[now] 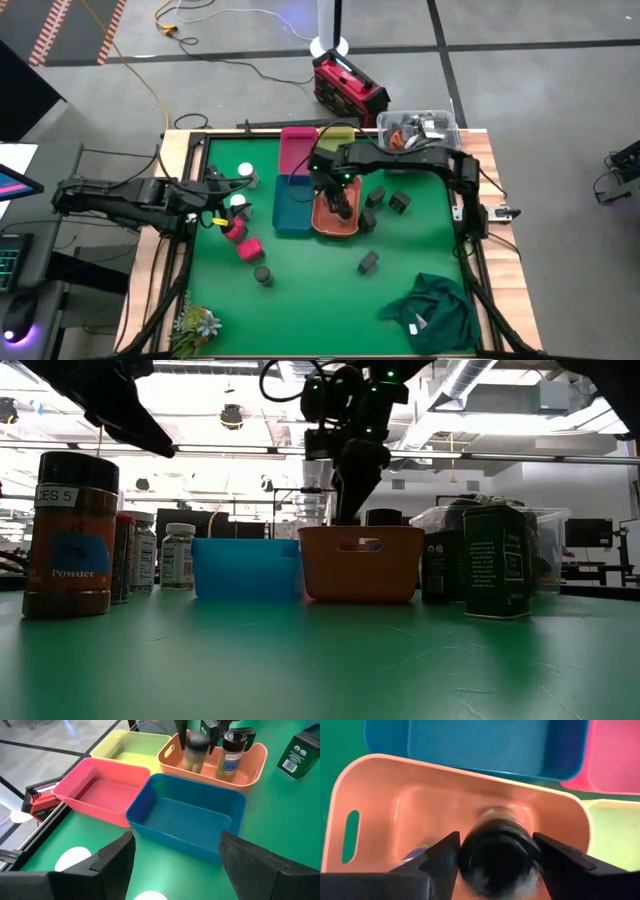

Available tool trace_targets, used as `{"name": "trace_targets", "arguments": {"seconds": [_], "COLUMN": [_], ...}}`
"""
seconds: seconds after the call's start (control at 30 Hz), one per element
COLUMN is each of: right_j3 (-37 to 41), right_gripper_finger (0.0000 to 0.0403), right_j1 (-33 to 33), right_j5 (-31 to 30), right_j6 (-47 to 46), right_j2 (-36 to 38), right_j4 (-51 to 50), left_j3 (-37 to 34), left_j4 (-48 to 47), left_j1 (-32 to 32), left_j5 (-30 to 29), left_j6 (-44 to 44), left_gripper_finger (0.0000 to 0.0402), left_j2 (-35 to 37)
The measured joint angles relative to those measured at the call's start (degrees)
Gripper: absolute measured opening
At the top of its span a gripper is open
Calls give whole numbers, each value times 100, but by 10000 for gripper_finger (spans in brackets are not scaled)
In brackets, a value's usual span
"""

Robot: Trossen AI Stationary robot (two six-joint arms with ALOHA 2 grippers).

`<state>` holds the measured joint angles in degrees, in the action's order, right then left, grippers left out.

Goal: Sort spices by type
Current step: Put the right black seasoning bottle into the orange tray, then put the top white seasoning bottle into the pink tray

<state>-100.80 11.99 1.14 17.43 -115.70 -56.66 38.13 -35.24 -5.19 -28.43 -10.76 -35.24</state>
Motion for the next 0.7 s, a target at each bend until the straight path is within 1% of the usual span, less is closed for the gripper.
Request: {"name": "trace_targets", "arguments": {"seconds": [0.23, 0.37, 0.43, 0.57, 0.63, 0.7], "right_j3": [-383, -782, -985, -1191, -1191, -1191], "right_gripper_finger": [276, 277, 277, 277, 277, 277], "right_j1": [-83, -113, -114, -112, -95, -47], "right_j5": [-8, -56, -293, -1195, -1407, -1440], "right_j6": [119, 126, 121, 108, 80, -92], "right_j2": [-183, -119, -1, 289, 449, 642], "right_j4": [-249, -622, -716, -921, -1029, -1185], "left_j3": [0, 0, 0, 0, 0, 1], "left_j4": [18, 158, 269, 372, 321, 230], "left_j1": [0, 39, 161, 622, 918, 1226], "left_j5": [-100, -406, -502, -537, -478, -324], "left_j6": [0, -2, 131, 390, 498, 568], "left_gripper_finger": [271, 271, 271, 271, 271, 271], "left_j2": [-2, -4, -4, -43, -150, -246]}}
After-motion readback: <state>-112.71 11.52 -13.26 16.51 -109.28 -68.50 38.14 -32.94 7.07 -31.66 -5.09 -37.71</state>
